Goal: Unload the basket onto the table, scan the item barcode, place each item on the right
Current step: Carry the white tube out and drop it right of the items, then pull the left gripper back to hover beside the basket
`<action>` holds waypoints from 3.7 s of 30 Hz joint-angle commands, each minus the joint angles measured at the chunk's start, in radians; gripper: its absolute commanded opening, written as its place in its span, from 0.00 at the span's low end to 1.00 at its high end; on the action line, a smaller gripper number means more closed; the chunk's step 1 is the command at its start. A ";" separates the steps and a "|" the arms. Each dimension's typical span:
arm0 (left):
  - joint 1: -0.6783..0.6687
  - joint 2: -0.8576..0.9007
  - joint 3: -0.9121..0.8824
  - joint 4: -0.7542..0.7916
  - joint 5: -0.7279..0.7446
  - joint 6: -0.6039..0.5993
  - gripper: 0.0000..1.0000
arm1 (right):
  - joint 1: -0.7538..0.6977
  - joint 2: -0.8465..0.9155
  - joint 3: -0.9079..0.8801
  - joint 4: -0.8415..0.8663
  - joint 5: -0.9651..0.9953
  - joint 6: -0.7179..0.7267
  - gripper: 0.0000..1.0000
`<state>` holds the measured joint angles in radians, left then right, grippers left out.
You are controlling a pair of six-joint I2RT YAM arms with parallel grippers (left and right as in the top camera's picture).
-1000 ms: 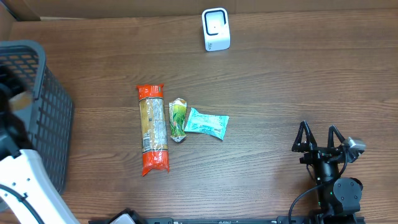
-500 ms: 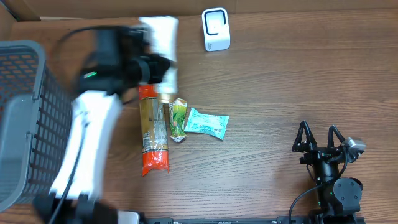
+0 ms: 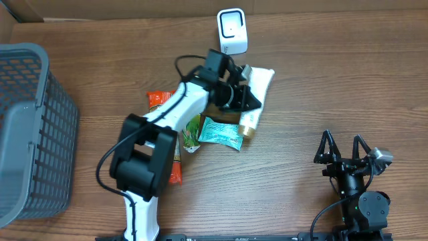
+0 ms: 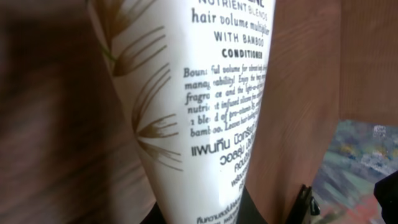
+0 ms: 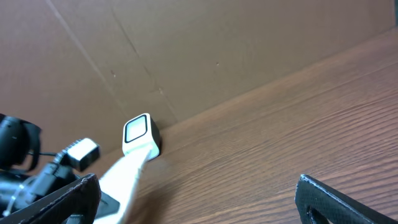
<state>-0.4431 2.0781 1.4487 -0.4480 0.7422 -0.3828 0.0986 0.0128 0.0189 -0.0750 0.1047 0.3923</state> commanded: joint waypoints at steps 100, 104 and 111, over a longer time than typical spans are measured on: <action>0.207 -0.804 0.041 -0.580 -0.952 0.484 1.00 | -0.002 -0.009 -0.011 0.005 0.007 0.003 1.00; 0.207 -0.804 0.041 -0.580 -0.952 0.484 1.00 | -0.002 -0.009 -0.011 0.005 0.007 0.003 1.00; 0.207 -0.804 0.041 -0.580 -0.952 0.484 1.00 | -0.002 -0.009 -0.011 0.006 0.022 -0.001 1.00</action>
<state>-0.2413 1.2682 1.4818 -1.0264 -0.1993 0.0826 0.0986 0.0128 0.0189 -0.0750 0.1055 0.3923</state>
